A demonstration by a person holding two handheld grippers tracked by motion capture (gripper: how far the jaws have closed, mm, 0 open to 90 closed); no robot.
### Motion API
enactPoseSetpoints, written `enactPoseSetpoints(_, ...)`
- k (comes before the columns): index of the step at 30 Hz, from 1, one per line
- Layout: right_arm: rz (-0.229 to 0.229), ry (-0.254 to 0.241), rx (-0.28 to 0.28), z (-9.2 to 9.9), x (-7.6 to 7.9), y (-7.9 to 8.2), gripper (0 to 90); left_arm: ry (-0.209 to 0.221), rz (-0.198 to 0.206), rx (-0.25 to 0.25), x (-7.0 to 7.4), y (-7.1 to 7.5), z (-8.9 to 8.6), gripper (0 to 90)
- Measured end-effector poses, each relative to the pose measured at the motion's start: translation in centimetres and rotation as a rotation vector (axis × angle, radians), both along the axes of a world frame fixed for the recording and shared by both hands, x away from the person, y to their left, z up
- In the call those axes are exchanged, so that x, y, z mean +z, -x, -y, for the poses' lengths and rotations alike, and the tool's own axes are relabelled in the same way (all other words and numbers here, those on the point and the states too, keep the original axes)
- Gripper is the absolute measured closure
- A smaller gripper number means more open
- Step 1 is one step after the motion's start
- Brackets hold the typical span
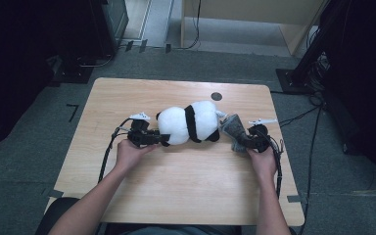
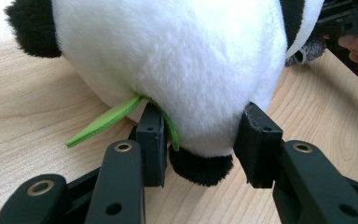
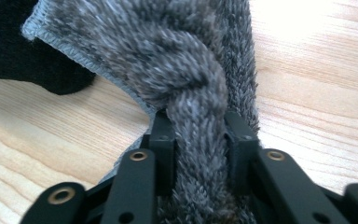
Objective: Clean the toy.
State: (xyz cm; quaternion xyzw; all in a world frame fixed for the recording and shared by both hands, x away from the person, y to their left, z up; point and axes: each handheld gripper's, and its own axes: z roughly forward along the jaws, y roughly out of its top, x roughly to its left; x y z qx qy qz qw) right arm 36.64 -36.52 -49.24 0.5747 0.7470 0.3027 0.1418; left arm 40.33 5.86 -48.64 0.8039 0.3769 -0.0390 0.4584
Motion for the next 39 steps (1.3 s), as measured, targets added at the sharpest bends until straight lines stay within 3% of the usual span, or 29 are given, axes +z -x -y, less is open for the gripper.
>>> enactPoseSetpoints(6, 0.017, -0.046, -0.025, 0.3, 0.4, 0.1, 48.5, 0.001, 0.004, 0.001, 0.0, 0.0, 0.0, 57.1)
enactPoseSetpoints(10, 0.077, -0.109, -0.018, 0.6, 1.2, 0.5, 38.7, -0.001, 0.005, 0.002, 0.0, 0.0, 0.0, 56.0)
enactPoseSetpoints(17, 0.187, -0.175, 0.021, 0.3, 2.4, 0.9, 22.8, 0.001, 0.004, 0.003, 0.0, 0.0, 0.0, 55.2)
enactPoseSetpoints(21, 0.217, -0.144, 0.035, -0.4, 2.8, 0.6, 18.9, -0.001, 0.004, 0.003, 0.0, 0.0, 0.0, 54.7)
enactPoseSetpoints(27, 0.256, -0.202, 0.125, -1.5, 3.3, 0.5, 13.7, 0.000, 0.004, 0.002, 0.1, 0.0, 0.1, 58.9)
enactPoseSetpoints(39, 0.256, -0.206, 0.290, -6.6, 3.5, -0.5, 12.5, 0.003, 0.002, 0.007, 0.2, 0.5, -0.4, 60.9)
